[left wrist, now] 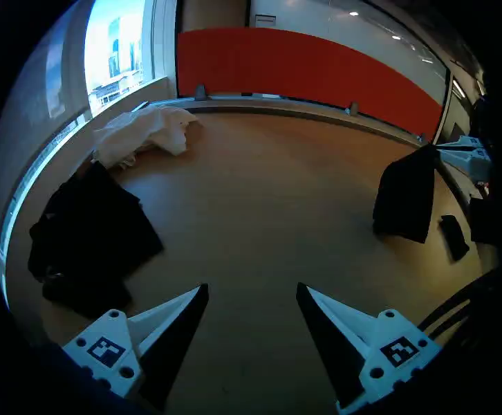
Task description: Fold towel
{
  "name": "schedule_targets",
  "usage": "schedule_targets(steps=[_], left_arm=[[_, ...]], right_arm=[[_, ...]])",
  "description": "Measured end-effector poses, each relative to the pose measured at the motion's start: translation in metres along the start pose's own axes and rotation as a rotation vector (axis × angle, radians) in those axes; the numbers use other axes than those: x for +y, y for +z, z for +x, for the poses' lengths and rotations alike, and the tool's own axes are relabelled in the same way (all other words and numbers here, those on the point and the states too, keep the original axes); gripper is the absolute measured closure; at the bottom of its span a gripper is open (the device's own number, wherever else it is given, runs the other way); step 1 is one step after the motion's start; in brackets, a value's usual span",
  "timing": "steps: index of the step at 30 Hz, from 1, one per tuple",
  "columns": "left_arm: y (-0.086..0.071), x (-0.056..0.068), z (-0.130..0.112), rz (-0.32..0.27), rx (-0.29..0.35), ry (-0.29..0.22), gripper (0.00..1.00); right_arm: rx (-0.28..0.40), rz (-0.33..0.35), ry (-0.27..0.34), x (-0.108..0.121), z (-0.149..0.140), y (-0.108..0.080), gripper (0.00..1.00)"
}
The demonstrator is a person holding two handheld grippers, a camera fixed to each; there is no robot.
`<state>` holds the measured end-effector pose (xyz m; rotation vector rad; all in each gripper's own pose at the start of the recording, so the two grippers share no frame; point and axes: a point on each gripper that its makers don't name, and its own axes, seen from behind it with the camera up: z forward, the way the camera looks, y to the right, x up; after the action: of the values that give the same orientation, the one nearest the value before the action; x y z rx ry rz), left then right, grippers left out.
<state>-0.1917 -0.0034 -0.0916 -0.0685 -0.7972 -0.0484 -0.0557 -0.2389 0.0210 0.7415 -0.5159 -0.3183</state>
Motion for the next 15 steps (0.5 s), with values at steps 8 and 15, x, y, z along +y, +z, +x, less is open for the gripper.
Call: schedule_targets(steps=[8, 15], left_arm=[[0.003, 0.008, 0.003, -0.013, 0.0, 0.009, 0.06], [0.006, 0.013, 0.005, -0.017, -0.003, 0.027, 0.06]], right_arm=[[0.004, -0.053, 0.03, 0.027, -0.006, -0.017, 0.97], [-0.003, -0.1, 0.056, 0.056, -0.02, -0.032, 0.97]])
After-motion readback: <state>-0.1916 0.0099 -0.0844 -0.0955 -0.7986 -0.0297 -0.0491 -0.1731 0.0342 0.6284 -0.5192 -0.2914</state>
